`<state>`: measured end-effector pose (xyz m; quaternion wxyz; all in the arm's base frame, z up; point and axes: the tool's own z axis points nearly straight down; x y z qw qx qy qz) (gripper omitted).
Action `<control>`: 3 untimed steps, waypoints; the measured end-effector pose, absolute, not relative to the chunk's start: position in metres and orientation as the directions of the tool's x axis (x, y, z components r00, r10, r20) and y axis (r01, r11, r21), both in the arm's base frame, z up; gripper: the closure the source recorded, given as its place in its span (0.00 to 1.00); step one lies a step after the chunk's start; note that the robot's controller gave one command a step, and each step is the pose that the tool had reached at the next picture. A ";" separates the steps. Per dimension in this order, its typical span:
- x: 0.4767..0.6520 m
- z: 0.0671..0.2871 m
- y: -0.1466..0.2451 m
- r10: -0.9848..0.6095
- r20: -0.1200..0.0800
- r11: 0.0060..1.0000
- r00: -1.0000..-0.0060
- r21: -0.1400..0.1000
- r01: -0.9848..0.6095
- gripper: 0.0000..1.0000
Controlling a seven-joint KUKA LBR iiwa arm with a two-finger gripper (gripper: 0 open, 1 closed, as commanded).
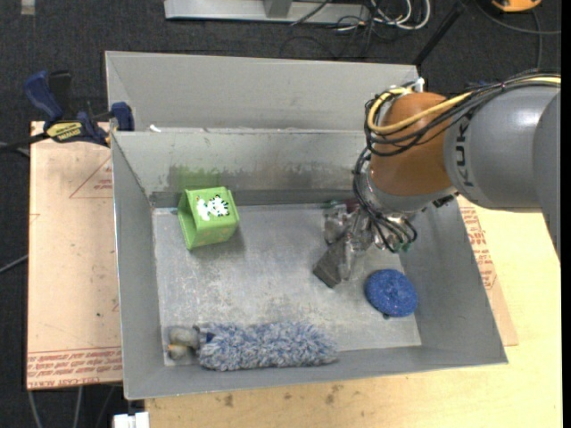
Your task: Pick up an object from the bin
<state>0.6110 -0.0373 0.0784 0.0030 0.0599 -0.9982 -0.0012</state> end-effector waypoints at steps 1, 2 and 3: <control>0.611 0.078 -0.037 -0.119 0.006 0.993 -0.993 0.003 -0.119 1.00; 0.605 0.113 -0.039 -0.095 -0.002 0.995 -0.995 0.002 -0.095 1.00; 0.604 0.171 -0.047 -0.080 0.000 0.997 -0.997 0.002 -0.080 1.00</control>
Offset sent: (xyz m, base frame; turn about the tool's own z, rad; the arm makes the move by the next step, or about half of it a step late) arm -0.0143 -0.0080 0.1244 0.0809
